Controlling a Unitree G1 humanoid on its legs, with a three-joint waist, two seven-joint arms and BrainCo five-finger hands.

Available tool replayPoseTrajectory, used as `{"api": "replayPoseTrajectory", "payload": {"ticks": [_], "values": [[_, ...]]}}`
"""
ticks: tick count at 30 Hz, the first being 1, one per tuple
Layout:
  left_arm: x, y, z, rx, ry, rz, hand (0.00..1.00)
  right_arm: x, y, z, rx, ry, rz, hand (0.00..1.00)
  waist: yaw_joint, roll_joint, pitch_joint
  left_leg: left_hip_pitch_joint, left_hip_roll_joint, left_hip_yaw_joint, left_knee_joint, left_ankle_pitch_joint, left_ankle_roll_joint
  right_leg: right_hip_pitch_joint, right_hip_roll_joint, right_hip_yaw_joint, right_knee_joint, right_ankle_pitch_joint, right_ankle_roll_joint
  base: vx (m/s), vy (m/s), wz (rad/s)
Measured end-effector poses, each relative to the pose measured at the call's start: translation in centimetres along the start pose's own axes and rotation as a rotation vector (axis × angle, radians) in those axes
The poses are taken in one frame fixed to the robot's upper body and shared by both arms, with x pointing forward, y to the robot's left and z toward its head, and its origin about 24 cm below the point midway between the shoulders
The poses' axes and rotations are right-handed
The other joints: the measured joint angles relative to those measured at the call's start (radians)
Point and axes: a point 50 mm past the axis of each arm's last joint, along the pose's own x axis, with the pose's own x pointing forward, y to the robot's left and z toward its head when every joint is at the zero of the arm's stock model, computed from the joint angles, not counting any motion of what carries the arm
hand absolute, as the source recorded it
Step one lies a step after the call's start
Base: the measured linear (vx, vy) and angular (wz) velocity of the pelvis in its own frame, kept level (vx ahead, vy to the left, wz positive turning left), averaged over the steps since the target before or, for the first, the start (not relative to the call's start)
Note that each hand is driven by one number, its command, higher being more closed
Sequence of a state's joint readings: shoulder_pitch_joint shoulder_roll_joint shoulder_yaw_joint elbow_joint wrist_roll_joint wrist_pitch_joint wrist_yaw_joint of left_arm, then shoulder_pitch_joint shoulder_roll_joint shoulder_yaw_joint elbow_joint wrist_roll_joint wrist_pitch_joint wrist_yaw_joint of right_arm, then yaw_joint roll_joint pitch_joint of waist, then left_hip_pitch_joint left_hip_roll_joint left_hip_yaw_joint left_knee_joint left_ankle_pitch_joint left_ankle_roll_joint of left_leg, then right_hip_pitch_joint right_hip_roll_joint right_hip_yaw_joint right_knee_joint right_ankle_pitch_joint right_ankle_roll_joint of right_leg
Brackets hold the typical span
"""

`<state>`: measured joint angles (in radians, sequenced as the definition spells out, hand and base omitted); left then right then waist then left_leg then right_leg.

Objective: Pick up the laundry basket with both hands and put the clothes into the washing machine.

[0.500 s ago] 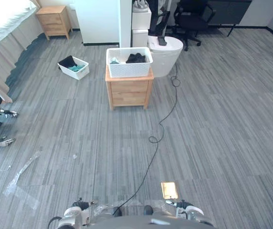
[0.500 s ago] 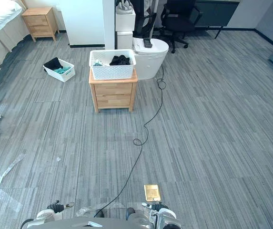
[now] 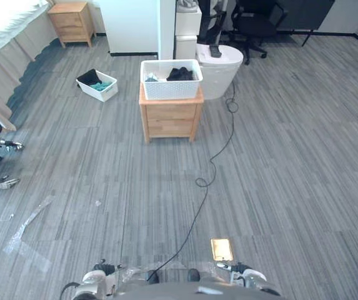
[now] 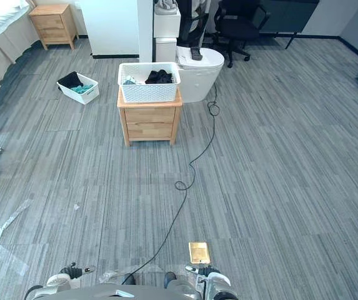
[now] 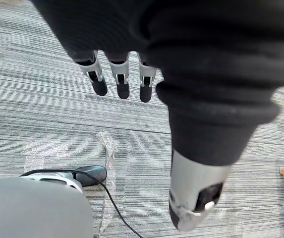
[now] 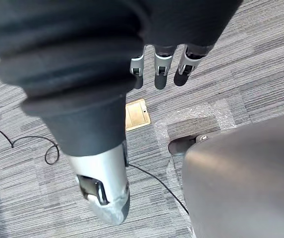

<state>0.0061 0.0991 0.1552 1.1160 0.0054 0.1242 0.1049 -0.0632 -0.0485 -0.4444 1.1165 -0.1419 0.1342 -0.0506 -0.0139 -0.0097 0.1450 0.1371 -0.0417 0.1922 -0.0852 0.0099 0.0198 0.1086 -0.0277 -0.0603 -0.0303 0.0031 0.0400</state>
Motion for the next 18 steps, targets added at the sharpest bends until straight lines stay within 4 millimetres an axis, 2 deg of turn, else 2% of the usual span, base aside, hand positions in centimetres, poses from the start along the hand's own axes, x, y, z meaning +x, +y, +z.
{"api": "replayPoseTrajectory", "payload": {"ticks": [18], "values": [[0.0,0.36,-0.77,0.01,0.029,0.012,0.0,-0.01,0.11,-0.08,0.017,0.002,0.003,0.0,0.001,-0.003,0.001,0.009,-0.001,-0.001,0.0,0.0,0.0,0.013,-0.001,-0.004,-0.004,0.0,0.0,-0.02,-0.016,0.01]]}}
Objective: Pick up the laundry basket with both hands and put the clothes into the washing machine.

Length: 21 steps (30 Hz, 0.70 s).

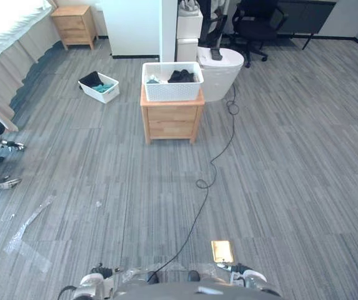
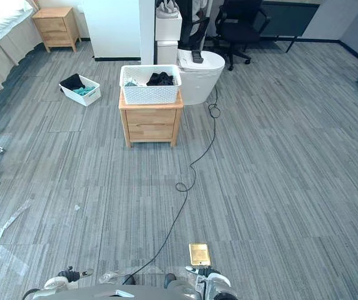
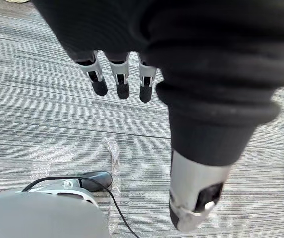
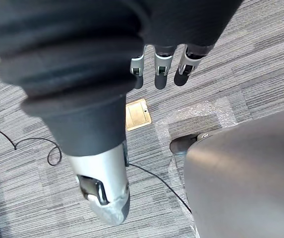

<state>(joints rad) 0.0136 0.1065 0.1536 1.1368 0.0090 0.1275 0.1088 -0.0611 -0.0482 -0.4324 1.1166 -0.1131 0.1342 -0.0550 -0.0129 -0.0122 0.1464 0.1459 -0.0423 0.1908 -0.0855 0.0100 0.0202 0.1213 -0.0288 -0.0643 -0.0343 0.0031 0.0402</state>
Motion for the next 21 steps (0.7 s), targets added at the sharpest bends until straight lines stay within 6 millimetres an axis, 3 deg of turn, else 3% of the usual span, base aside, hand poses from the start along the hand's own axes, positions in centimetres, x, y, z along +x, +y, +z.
{"api": "replayPoseTrajectory", "payload": {"ticks": [8,11,12,13,14,16,17,19,20,21], "values": [[0.0,0.7,-1.0,0.008,0.035,0.034,0.0,0.0,0.1,0.6,0.006,-0.013,-0.01,0.0,0.013,0.0,0.016,-0.011,0.001,0.031,0.0,-0.006,0.004,-0.032,0.002,0.03,0.019,-0.001,0.002,-0.02,-0.009,-0.1],[0.0,0.8,-0.9,-0.005,0.033,0.046,0.0,0.0,0.3,0.9,0.055,-0.02,-0.006,0.0,0.01,-0.008,0.033,-0.03,-0.01,0.033,0.0,-0.022,0.023,-0.102,-0.014,0.028,0.135,-0.067,0.029,-0.01,0.014,0.04],[0.0,1.0,-0.8,-0.006,0.027,0.052,0.0,0.0,0.2,0.9,0.094,-0.02,-0.008,0.0,0.01,-0.019,0.04,-0.029,-0.02,0.037,0.0,-0.032,0.033,-0.136,-0.038,0.011,0.236,-0.12,0.064,0.02,0.003,0.32],[0.0,0.8,-0.3,-0.029,0.015,0.051,0.0,0.0,-0.2,0.7,0.122,-0.025,-0.017,0.0,0.011,-0.023,0.051,-0.021,-0.02,0.043,0.0,-0.04,0.04,-0.218,-0.056,-0.015,0.419,-0.142,0.06,0.02,0.016,0.3],[0.0,0.9,-0.2,-0.054,0.011,0.055,0.0,-0.1,0.0,1.0,0.166,-0.046,-0.012,0.0,0.019,-0.03,0.061,-0.012,-0.02,0.044,0.001,-0.044,0.045,-0.338,-0.083,-0.047,0.662,-0.124,0.033,0.05,0.013,0.18],[0.0,1.3,-0.3,-0.081,0.022,0.066,0.0,-0.2,0.2,1.6,0.198,-0.079,-0.004,0.0,0.014,-0.037,0.083,0.022,-0.015,0.023,0.016,-0.064,0.045,-0.455,-0.112,-0.081,0.907,-0.138,0.034,0.15,0.019,0.2],[0.0,1.5,-0.2,-0.08,0.019,0.069,0.0,-0.2,0.2,1.6,0.203,-0.081,-0.003,0.0,0.014,-0.045,0.084,0.024,-0.01,0.019,0.029,-0.078,0.041,-0.481,-0.118,-0.09,0.935,-0.144,0.034,0.22,0.018,0.22],[0.0,1.6,0.3,-0.078,0.01,0.071,0.0,-0.2,0.0,1.4,0.234,-0.079,-0.01,0.0,0.01,-0.05,0.086,0.035,0.003,-0.003,0.049,-0.108,0.031,-0.519,-0.13,-0.141,0.844,-0.161,0.031,0.25,0.025,0.24],[0.1,1.5,0.9,-0.077,-0.004,0.067,0.0,-0.2,-0.6,0.5,0.28,-0.049,-0.03,0.0,-0.01,-0.046,0.088,0.048,0.008,-0.03,0.048,-0.131,0.018,-0.522,-0.133,-0.171,0.596,-0.135,0.034,0.33,0.014,0.33],[0.1,1.4,1.1,-0.077,-0.008,0.065,0.0,-0.2,-0.7,0.4,0.289,-0.043,-0.033,0.0,-0.013,-0.045,0.088,0.049,0.009,-0.036,0.047,-0.136,0.015,-0.521,-0.133,-0.173,0.541,-0.12,0.033,0.44,-0.029,0.6]]}}
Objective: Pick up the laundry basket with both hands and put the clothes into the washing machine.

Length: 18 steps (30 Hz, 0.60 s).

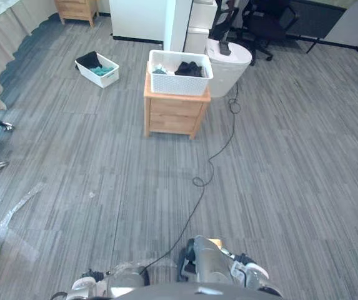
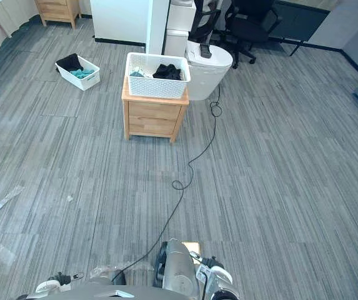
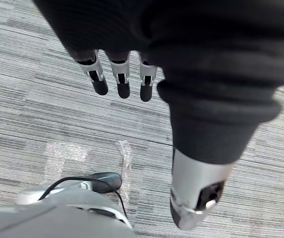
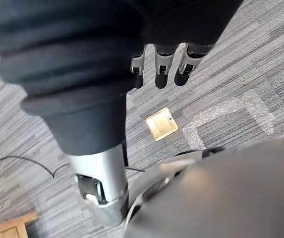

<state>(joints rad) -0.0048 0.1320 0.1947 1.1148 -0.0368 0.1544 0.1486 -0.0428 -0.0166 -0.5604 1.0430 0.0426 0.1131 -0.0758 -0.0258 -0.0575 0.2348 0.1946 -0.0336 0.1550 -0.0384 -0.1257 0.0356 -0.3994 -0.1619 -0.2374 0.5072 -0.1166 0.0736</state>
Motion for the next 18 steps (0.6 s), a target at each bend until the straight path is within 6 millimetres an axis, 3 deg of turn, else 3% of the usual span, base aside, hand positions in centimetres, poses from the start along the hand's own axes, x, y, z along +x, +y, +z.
{"api": "replayPoseTrajectory", "payload": {"ticks": [2,3,5,6,7,8,9,10,12,14,15,17,18], "values": [[0.0,-1.1,1.3,-0.016,-0.027,-0.027,0.0,0.0,-1.2,-1.5,0.034,0.069,-0.035,0.0,-0.013,0.003,0.011,0.037,-0.004,-0.043,-0.017,-0.035,-0.029,0.035,-0.005,0.005,-0.366,0.139,0.02,0.46,-0.116,0.56],[-0.1,-1.4,1.3,-0.031,-0.026,-0.032,0.0,-0.1,-1.5,-2.1,0.047,0.094,-0.046,0.0,-0.011,0.003,0.018,0.055,-0.004,-0.05,-0.018,-0.051,-0.038,0.039,-0.007,0.01,-0.387,0.151,0.019,0.62,-0.24,0.41],[-0.1,-1.7,0.9,-0.069,-0.009,-0.041,0.0,-0.4,-2.5,-3.9,0.093,0.158,-0.076,0.0,-0.023,0.018,0.021,0.09,0.036,-0.076,0.04,-0.143,-0.064,0.04,0.01,0.04,-0.311,0.154,-0.02,0.6,-0.259,0.51],[-0.3,-2.1,-0.3,-0.087,0.018,-0.052,0.0,-0.5,-3.7,-4.1,0.113,0.156,-0.107,0.0,-0.036,0.056,0.002,0.062,0.121,-0.071,0.213,-0.215,-0.117,0.067,0.067,0.025,-0.249,0.159,-0.049,0.59,-0.256,0.63],[-0.2,-1.9,0.1,-0.101,0.006,-0.051,0.0,-0.5,-3.6,-4.0,0.112,0.149,-0.106,0.0,-0.038,0.056,0.004,-0.002,0.15,-0.057,0.364,-0.229,-0.139,0.078,0.077,0.017,-0.232,0.185,-0.071,0.87,-0.478,0.61],[-0.3,-2.1,0.5,-0.118,-0.01,-0.058,0.0,-0.5,-3.4,-3.7,0.115,0.137,-0.102,0.0,-0.035,0.07,0.007,-0.093,0.202,-0.033,0.598,-0.197,-0.153,0.107,0.103,-0.003,-0.227,0.189,-0.119,0.72,-0.441,0.24],[-0.4,-2.6,1.0,-0.149,-0.031,-0.071,0.0,-0.4,-3.5,-2.6,0.109,0.098,-0.103,0.0,-0.025,0.101,0.018,-0.19,0.28,-0.029,0.865,-0.037,-0.136,0.171,0.151,-0.024,-0.226,0.153,-0.14,0.86,-0.489,-0.19],[-0.5,-2.8,1.5,-0.166,-0.053,-0.078,0.0,-0.2,-3.2,-1.4,0.052,0.057,-0.103,0.0,0.001,0.117,0.027,-0.277,0.327,-0.041,1.074,0.028,-0.15,0.241,0.188,0.001,-0.238,0.116,-0.159,0.73,-0.324,-0.44],[-0.6,-2.7,2.4,-0.178,-0.096,-0.078,0.0,-0.1,-1.7,0.7,0.018,-0.014,-0.071,0.0,0.012,0.105,0.036,-0.364,0.322,-0.038,1.225,-0.001,-0.144,0.368,0.207,0.044,-0.299,0.096,-0.166,0.69,-0.258,-0.62],[-0.8,-2.6,3.5,-0.173,-0.149,-0.078,0.0,-0.1,0.4,2.4,-0.02,-0.073,-0.019,0.0,0.025,0.085,0.039,-0.446,0.306,0.012,1.173,-0.045,-0.135,0.481,0.2,0.093,-0.381,0.096,-0.166,0.63,-0.173,-0.65],[-0.9,-2.7,3.9,-0.185,-0.169,-0.085,0.0,-0.1,1.8,3.7,-0.041,-0.118,0.015,0.0,0.04,0.082,0.039,-0.5,0.298,0.049,1.05,-0.06,-0.125,0.526,0.193,0.131,-0.413,0.086,-0.162,0.58,-0.029,-0.95],[-0.9,-2.9,4.1,-0.19,-0.175,-0.086,0.0,-0.4,3.6,5.9,-0.062,-0.185,0.062,0.0,0.059,0.091,0.038,-0.539,0.265,0.076,0.764,-0.057,-0.124,0.58,0.169,0.179,-0.44,0.039,-0.115,0.55,0.061,-0.95],[-0.9,-3.1,3.4,-0.177,-0.154,-0.081,0.0,-0.5,3.9,6.3,-0.04,-0.207,0.075,0.0,0.06,0.11,0.025,-0.507,0.238,0.08,0.48,0.0,-0.126,0.621,0.162,0.193,-0.457,0.016,-0.092,0.42,0.115,-0.66]]}}
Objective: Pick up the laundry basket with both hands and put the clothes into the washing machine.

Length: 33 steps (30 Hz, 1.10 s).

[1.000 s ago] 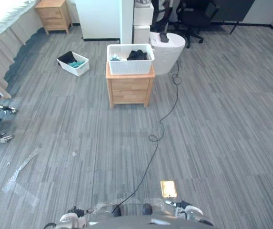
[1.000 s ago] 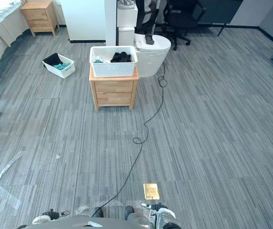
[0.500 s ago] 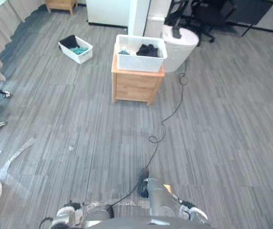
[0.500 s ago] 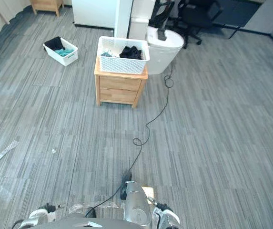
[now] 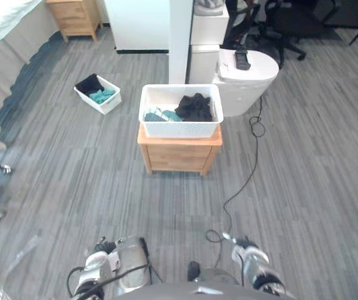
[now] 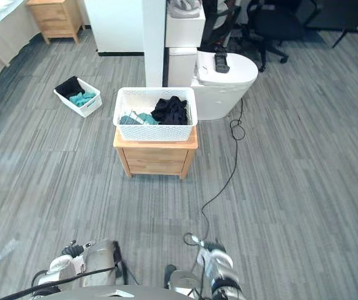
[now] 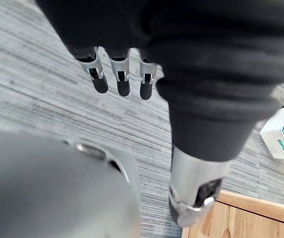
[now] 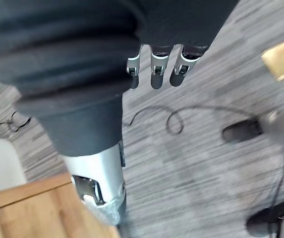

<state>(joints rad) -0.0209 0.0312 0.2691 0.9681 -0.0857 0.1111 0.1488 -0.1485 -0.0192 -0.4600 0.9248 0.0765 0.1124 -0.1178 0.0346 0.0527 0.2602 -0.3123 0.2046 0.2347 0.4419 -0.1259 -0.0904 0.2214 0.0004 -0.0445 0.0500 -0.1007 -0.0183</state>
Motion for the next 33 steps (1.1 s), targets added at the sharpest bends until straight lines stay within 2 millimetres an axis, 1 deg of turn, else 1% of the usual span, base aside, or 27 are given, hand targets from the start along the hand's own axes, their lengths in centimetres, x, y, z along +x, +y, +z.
{"api": "replayPoseTrajectory", "payload": {"ticks": [1,2,3,4,5,6,7,8,9,10,11,12,13,14,15,16,18,19,20,21,23,24,25,26,27,29,33], "values": [[-0.1,0.1,-0.7,0.006,0.017,0.003,0.0,0.0,0.1,0.0,-0.004,-0.002,0.003,0.0,0.007,0.011,-0.007,0.025,-0.013,-0.002,-0.121,0.04,-0.005,0.016,0.0,0.001,0.0,-0.019,0.01,0.53,0.201,-1.01],[-0.3,0.4,-1.7,0.02,0.047,0.013,0.0,-0.1,0.0,-0.2,-0.014,0.001,0.005,0.0,0.015,0.031,-0.02,0.067,-0.035,-0.037,-0.222,0.136,0.028,0.042,0.01,0.024,0.01,-0.064,0.022,0.64,0.317,-1.09],[-0.2,1.6,-2.6,0.027,0.084,0.05,0.0,-0.3,0.6,-1.0,-0.03,0.018,0.022,0.0,0.016,-0.005,-0.027,0.073,-0.074,-0.044,-0.191,0.172,0.076,0.045,-0.021,0.064,0.068,-0.115,0.026,0.63,0.33,-0.8],[-0.2,2.2,-2.6,0.039,0.088,0.068,0.0,-0.4,0.6,-1.4,-0.039,0.028,0.025,0.0,0.006,-0.034,-0.037,0.069,-0.095,-0.039,-0.183,0.147,0.08,0.016,-0.043,0.066,0.124,-0.135,0.025,0.65,0.32,-0.19],[-0.1,2.9,-2.4,0.062,0.09,0.085,0.0,-0.6,-0.2,-2.7,-0.045,0.062,0.003,0.0,-0.011,-0.074,-0.048,0.086,-0.124,-0.026,-0.185,0.124,0.097,-0.061,-0.078,0.085,0.29,-0.164,0.064,0.43,0.195,0.11],[0.0,3.4,-2.2,0.084,0.09,0.094,0.0,-0.8,-0.7,-3.5,-0.044,0.084,-0.02,0.0,-0.013,-0.102,-0.041,0.129,-0.157,-0.016,-0.19,0.112,0.112,-0.145,-0.106,0.093,0.508,-0.146,0.123,0.55,0.241,0.14],[0.0,3.5,-2.2,0.102,0.092,0.095,0.0,-1.0,-1.2,-4.3,-0.042,0.106,-0.038,0.0,-0.025,-0.109,-0.039,0.166,-0.174,-0.021,-0.199,0.095,0.122,-0.204,-0.121,0.096,0.668,-0.112,0.219,0.4,0.174,0.19],[0.0,3.5,-2.1,0.111,0.09,0.091,0.0,-1.1,-1.6,-5.0,-0.039,0.127,-0.047,0.0,-0.037,-0.108,-0.037,0.189,-0.18,-0.032,-0.202,0.087,0.128,-0.235,-0.121,0.097,0.759,-0.104,0.25,0.47,0.161,0.41],[0.1,3.1,-1.8,0.122,0.078,0.079,0.0,-1.3,-1.9,-5.8,-0.015,0.156,-0.054,0.0,-0.046,-0.103,-0.033,0.243,-0.184,-0.04,-0.214,0.083,0.132,-0.296,-0.118,0.088,0.893,-0.113,0.238,0.39,0.084,0.25],[0.1,2.8,-1.6,0.13,0.066,0.07,0.0,-1.3,-1.9,-5.8,-0.014,0.156,-0.053,0.0,-0.046,-0.09,-0.024,0.294,-0.183,-0.037,-0.24,0.083,0.132,-0.349,-0.133,0.056,0.934,-0.134,0.211,0.4,0.056,0.1],[0.1,2.6,-1.3,0.128,0.058,0.065,0.0,-1.3,-1.7,-5.6,-0.016,0.151,-0.048,0.0,-0.046,-0.09,-0.025,0.314,-0.181,-0.038,-0.254,0.083,0.132,-0.372,-0.15,0.025,0.918,-0.143,0.193,0.29,0.015,-0.05],[0.1,1.9,-0.5,0.118,0.025,0.05,0.0,-1.2,-1.5,-5.3,-0.017,0.14,-0.041,0.0,-0.044,-0.086,-0.025,0.339,-0.169,-0.039,-0.275,0.073,0.118,-0.409,-0.187,-0.043,0.842,-0.162,0.154,0.24,-0.036,0.05],[0.2,1.2,0.5,0.096,-0.011,0.037,0.0,-1.2,-1.5,-5.0,-0.012,0.125,-0.042,0.0,-0.037,-0.078,-0.019,0.354,-0.145,-0.042,-0.283,0.047,0.1,-0.434,-0.212,-0.095,0.714,-0.169,0.139,0.18,-0.059,0.07],[0.2,1.0,0.8,0.085,-0.02,0.032,0.0,-1.2,-1.5,-4.9,-0.01,0.122,-0.044,0.0,-0.033,-0.08,-0.015,0.363,-0.136,-0.044,-0.287,0.044,0.095,-0.436,-0.22,-0.106,0.636,-0.168,0.139,0.23,-0.164,0.08],[0.2,0.8,0.9,0.064,-0.027,0.032,0.0,-1.2,-1.7,-5.0,-0.004,0.124,-0.051,0.0,-0.031,-0.08,-0.016,0.367,-0.113,-0.044,-0.285,0.032,0.075,-0.427,-0.222,-0.101,0.457,-0.129,0.139,0.17,-0.233,0.09],[0.1,0.9,0.8,0.041,-0.026,0.039,0.0,-1.3,-1.8,-5.4,0.0,0.133,-0.053,0.0,-0.029,-0.089,-0.02,0.36,-0.103,-0.046,-0.282,0.007,0.048,-0.426,-0.226,-0.081,0.349,-0.062,0.147,0.16,-0.277,0.09],[0.0,0.8,0.4,0.016,-0.015,0.048,0.0,-1.4,-1.5,-5.5,-0.005,0.134,-0.047,0.0,-0.024,-0.105,-0.028,0.365,-0.099,-0.051,-0.269,-0.02,0.016,-0.412,-0.24,-0.059,0.29,0.002,0.147,0.19,-0.374,0.09],[0.0,1.3,0.2,0.009,-0.016,0.067,0.0,-1.5,-1.3,-5.9,-0.017,0.142,-0.036,0.0,-0.02,-0.129,-0.041,0.367,-0.104,-0.055,-0.268,-0.026,-0.019,-0.386,-0.249,-0.055,0.235,0.059,0.178,0.24,-0.423,0.08],[-0.2,0.7,0.1,-0.003,-0.014,0.055,0.0,-1.4,-1.5,-5.3,-0.028,0.127,-0.039,0.0,-0.022,-0.098,-0.037,0.368,-0.076,-0.058,-0.266,-0.025,-0.029,-0.384,-0.226,-0.081,0.248,0.065,0.158,0.2,-0.392,0.3],[-0.5,-0.3,0.2,-0.04,-0.032,0.024,0.0,-1.1,-1.9,-3.7,-0.053,0.065,-0.042,0.0,-0.038,-0.055,-0.048,0.342,-0.039,-0.042,-0.284,0.001,-0.046,-0.39,-0.194,-0.111,0.235,0.055,0.143,0.19,-0.318,0.3],[-0.9,-0.9,1.8,-0.111,-0.106,-0.002,0.0,-1.3,-2.5,-0.9,-0.052,-0.058,-0.058,0.0,-0.043,-0.007,-0.043,0.348,0.005,-0.045,-0.359,0.055,-0.077,-0.399,-0.149,-0.149,0.223,0.044,0.12,0.19,-0.297,0.3],[-1.0,-0.6,2.2,-0.136,-0.13,0.001,0.0,-1.4,-2.7,-0.1,-0.048,-0.096,-0.058,0.0,-0.045,-0.001,-0.045,0.35,0.014,-0.044,-0.378,0.071,-0.079,-0.399,-0.138,-0.157,0.219,0.042,0.115,0.12,-0.179,0.19],[-1.2,-0.1,3.4,-0.173,-0.184,0.007,0.0,-1.6,-2.6,1.2,-0.042,-0.154,-0.052,0.0,-0.045,0.0,-0.046,0.353,0.022,-0.042,-0.399,0.09,-0.078,-0.399,-0.128,-0.163,0.214,0.039,0.111,0.11,-0.174,0.09],[-1.7,0.6,5.4,-0.219,-0.278,0.015,0.0,-2.2,-2.5,3.4,-0.021,-0.255,-0.042,0.0,-0.043,0.006,-0.05,0.354,0.031,-0.038,-0.414,0.107,-0.076,-0.399,-0.114,-0.168,0.199,0.042,0.104,0.1,-0.147,0.05],[-1.9,0.9,6.2,-0.234,-0.313,0.02,0.0,-2.5,-2.6,4.4,-0.004,-0.299,-0.038,0.0,-0.045,0.005,-0.049,0.352,0.033,-0.036,-0.417,0.107,-0.077,-0.4,-0.11,-0.17,0.191,0.045,0.101,0.1,-0.115,-0.02],[-2.7,2.5,8.6,-0.28,-0.423,0.043,0.0,-4.0,-2.8,7.6,0.011,-0.457,-0.03,0.0,-0.046,-0.001,-0.046,0.343,0.033,-0.024,-0.422,0.106,-0.079,-0.405,-0.103,-0.167,0.162,0.059,0.098,0.04,-0.004,-0.05],[-4.1,5.9,11.5,-0.292,-0.558,0.111,0.0,-6.1,-2.7,11.6,0.008,-0.645,-0.012,0.0,-0.044,-0.015,-0.045,0.306,0.017,-0.006,-0.425,0.098,-0.083,-0.424,-0.104,-0.152,0.093,0.11,0.109,-0.01,0.06,-0.12]]}}
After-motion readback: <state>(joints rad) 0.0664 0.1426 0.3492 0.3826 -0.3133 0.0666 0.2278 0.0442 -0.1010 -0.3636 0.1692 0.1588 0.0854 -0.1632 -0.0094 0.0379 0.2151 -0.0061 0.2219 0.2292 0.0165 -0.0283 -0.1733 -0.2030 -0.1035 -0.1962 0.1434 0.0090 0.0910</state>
